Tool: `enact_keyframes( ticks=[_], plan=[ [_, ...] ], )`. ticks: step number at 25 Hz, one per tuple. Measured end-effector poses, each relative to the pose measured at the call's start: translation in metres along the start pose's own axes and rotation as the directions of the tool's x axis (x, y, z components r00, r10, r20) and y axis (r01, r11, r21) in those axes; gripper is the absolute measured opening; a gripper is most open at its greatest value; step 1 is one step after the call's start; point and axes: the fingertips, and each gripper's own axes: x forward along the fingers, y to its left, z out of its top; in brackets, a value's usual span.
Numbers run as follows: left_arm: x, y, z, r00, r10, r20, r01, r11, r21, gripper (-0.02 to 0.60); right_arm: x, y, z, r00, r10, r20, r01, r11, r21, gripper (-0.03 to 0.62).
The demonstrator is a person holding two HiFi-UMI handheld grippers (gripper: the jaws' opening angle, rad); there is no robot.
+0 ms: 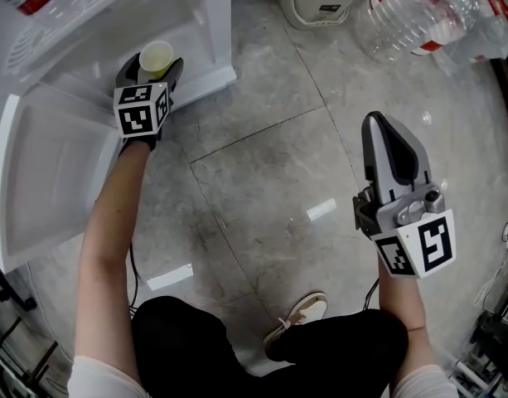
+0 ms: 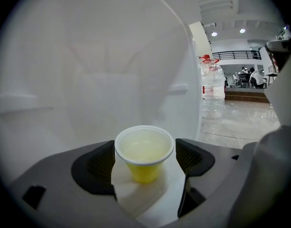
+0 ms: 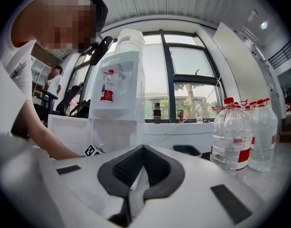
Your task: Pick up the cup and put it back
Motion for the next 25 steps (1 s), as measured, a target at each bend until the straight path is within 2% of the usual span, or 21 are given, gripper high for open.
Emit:
enact_keyframes(
  ticks=[6,11,17,23,24,25],
  plan=[
    [-0.009,0.001,0.005,1.000,-0.002,0.008,0.002,0.998,-0.064,0.415,0.012,0.007,0.003,0.999,0.029,0.027,-0.030,0.999,0.024,0.020],
    [-0.015,-0.002,0.009,1.000,-0.004,0.011,0.005,0.999,-0.052,0.443,0.015,0.015,0.006,0.998,0.044,0.041,-0.045,0.999,0.025,0.020],
    [-0.035,-0.006,0.010,0.999,-0.008,0.033,0.011,0.995,-0.099,0.444,0.013,0.021,0.014,0.997,0.042,0.060,-0.044,0.998,0.037,0.020],
    [-0.100,-0.031,0.026,0.987,-0.065,0.146,0.082,0.990,-0.118,0.438,0.013,0.034,0.017,0.995,0.069,0.066,-0.073,0.996,0.056,0.020],
    [-0.112,-0.031,0.028,0.985,-0.063,0.163,0.083,0.989,-0.119,0.407,0.013,0.035,0.017,0.995,0.068,0.067,-0.072,0.996,0.055,0.020],
    [-0.121,-0.029,0.029,0.983,-0.054,0.175,0.078,0.989,-0.127,0.322,0.014,0.035,0.018,0.996,0.064,0.067,-0.068,0.996,0.056,0.020]
  ],
)
